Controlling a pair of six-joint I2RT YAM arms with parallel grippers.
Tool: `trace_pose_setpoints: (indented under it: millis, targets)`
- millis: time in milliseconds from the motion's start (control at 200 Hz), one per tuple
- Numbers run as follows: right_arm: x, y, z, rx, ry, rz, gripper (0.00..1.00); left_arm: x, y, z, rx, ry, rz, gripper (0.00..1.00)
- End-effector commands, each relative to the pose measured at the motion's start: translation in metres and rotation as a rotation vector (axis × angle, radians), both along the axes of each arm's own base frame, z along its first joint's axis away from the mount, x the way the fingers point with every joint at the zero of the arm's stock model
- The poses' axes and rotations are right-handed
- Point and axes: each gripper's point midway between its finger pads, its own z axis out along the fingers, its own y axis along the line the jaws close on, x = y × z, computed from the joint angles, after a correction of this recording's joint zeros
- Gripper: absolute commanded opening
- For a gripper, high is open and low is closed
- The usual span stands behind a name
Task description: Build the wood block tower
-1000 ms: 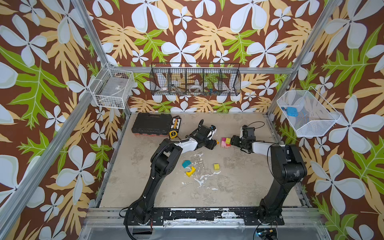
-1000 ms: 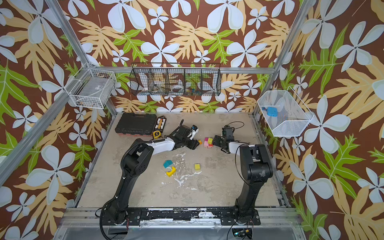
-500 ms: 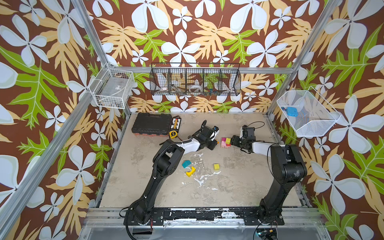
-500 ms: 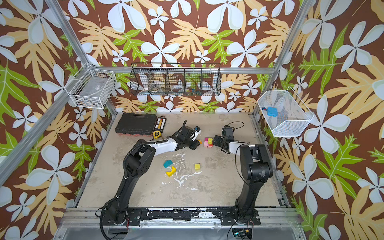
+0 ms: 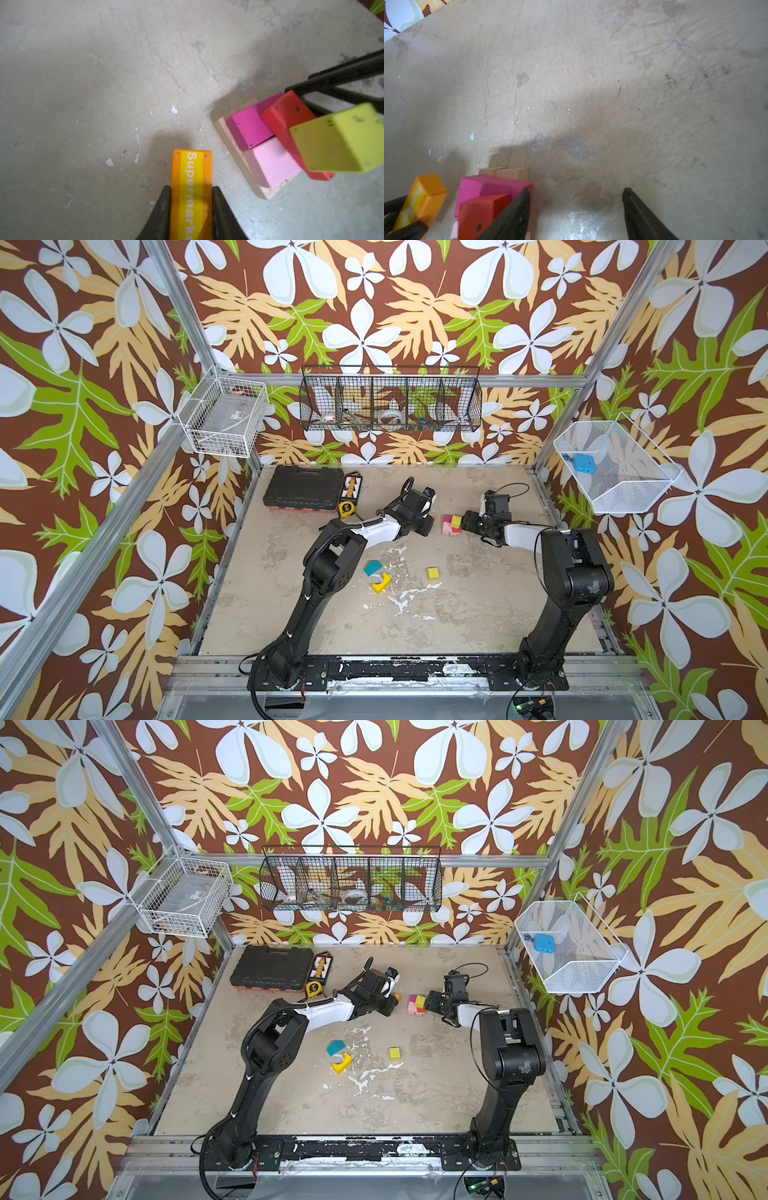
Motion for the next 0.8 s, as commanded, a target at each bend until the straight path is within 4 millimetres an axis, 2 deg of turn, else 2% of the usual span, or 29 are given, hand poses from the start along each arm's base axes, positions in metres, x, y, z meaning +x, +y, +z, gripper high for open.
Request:
trace_pose_setpoints:
  millis: [0,115,290,796]
  targets:
    - [0.001,0.001,0.003,-0.003,-0.009,0.006,0.71,0.008,-0.011,0.026,-0.090,-0.021,0.039,0.00]
    - [0.002,0.000,0.004,-0.002,-0.011,0.005,0.70,0.008,-0.026,0.032,-0.106,-0.020,0.027,0.00]
    - [0.001,0.001,0.004,-0.001,-0.012,0.007,0.70,0.006,-0.042,0.029,-0.099,-0.014,0.014,0.00]
    - [0.001,0.001,0.004,-0.001,-0.012,0.007,0.70,0.003,-0.050,0.021,-0.108,0.021,0.009,0.01]
